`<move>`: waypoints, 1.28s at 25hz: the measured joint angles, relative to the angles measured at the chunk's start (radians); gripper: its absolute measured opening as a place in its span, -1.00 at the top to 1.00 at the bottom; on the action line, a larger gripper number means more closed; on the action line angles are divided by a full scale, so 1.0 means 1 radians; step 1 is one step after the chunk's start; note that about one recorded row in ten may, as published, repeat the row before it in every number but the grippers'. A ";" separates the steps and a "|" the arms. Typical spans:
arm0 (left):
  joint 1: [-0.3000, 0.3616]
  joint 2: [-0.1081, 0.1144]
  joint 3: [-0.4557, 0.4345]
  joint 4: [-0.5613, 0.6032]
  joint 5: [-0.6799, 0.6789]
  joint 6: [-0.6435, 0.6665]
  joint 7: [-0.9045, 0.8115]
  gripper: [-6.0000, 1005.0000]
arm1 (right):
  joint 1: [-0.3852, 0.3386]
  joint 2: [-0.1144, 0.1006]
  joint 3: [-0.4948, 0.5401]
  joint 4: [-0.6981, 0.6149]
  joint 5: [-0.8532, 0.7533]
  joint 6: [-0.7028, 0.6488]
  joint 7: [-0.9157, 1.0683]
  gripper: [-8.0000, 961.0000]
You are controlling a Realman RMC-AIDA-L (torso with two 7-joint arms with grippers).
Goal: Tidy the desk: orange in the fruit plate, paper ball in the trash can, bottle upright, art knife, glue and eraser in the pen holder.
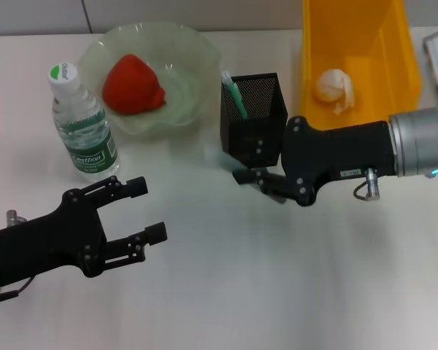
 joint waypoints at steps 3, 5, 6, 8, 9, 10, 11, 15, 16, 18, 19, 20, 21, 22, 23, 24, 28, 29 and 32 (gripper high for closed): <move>0.000 -0.005 -0.003 -0.005 0.000 0.002 0.018 -0.59 | -0.004 0.000 0.015 0.066 0.069 0.006 -0.036 0.70; 0.000 -0.008 -0.008 -0.008 0.000 0.002 0.023 -0.59 | -0.004 0.000 0.020 0.171 0.175 0.028 -0.097 0.70; 0.000 -0.011 -0.011 -0.010 0.000 0.001 0.028 -0.59 | -0.004 0.001 0.021 0.204 0.213 0.038 -0.123 0.70; 0.000 -0.013 -0.012 -0.014 -0.001 0.000 0.035 -0.59 | -0.004 0.001 0.021 0.242 0.252 0.048 -0.152 0.70; 0.000 -0.014 -0.012 -0.017 -0.003 0.000 0.040 -0.59 | -0.004 0.002 0.021 0.281 0.293 0.056 -0.177 0.70; 0.000 -0.014 -0.012 -0.025 -0.010 -0.001 0.052 -0.59 | -0.004 0.003 0.021 0.315 0.337 0.062 -0.202 0.70; 0.000 -0.015 -0.012 -0.034 -0.019 -0.002 0.062 -0.59 | -0.004 0.004 0.022 0.347 0.381 0.067 -0.221 0.70; 0.005 -0.014 -0.012 -0.049 -0.045 -0.003 0.086 -0.59 | -0.005 0.005 0.022 0.422 0.524 0.085 -0.249 0.71; 0.005 -0.014 -0.012 -0.049 -0.046 -0.003 0.087 -0.59 | -0.004 0.006 0.022 0.433 0.552 0.090 -0.249 0.71; 0.007 -0.014 -0.012 -0.050 -0.048 -0.003 0.090 -0.59 | -0.004 0.006 0.022 0.444 0.595 0.102 -0.240 0.71; 0.007 -0.014 -0.012 -0.050 -0.048 -0.003 0.090 -0.59 | -0.002 0.006 0.022 0.448 0.613 0.107 -0.230 0.71; 0.007 -0.014 -0.012 -0.050 -0.048 -0.003 0.090 -0.59 | 0.000 0.007 0.022 0.451 0.625 0.111 -0.223 0.71; 0.007 -0.015 -0.012 -0.053 -0.048 -0.003 0.094 -0.59 | 0.003 0.007 0.021 0.455 0.640 0.119 -0.213 0.71; 0.007 -0.015 -0.012 -0.056 -0.048 -0.004 0.099 -0.59 | 0.011 0.007 0.021 0.459 0.660 0.137 -0.200 0.71; 0.008 -0.015 -0.012 -0.060 -0.048 -0.005 0.107 -0.59 | 0.011 0.007 0.021 0.459 0.660 0.137 -0.200 0.71; 0.008 -0.015 -0.012 -0.061 -0.048 -0.005 0.109 -0.59 | 0.021 0.008 0.020 0.463 0.675 0.158 -0.193 0.71; 0.008 -0.016 -0.010 -0.061 -0.048 -0.004 0.111 -0.59 | 0.043 0.010 0.015 0.470 0.683 0.182 -0.192 0.71; 0.008 -0.016 -0.010 -0.062 -0.049 -0.004 0.112 -0.59 | 0.049 0.010 0.012 0.471 0.683 0.189 -0.194 0.71; 0.008 -0.017 -0.011 -0.069 -0.049 -0.005 0.112 -0.59 | 0.075 0.013 0.009 0.488 0.684 0.239 -0.224 0.71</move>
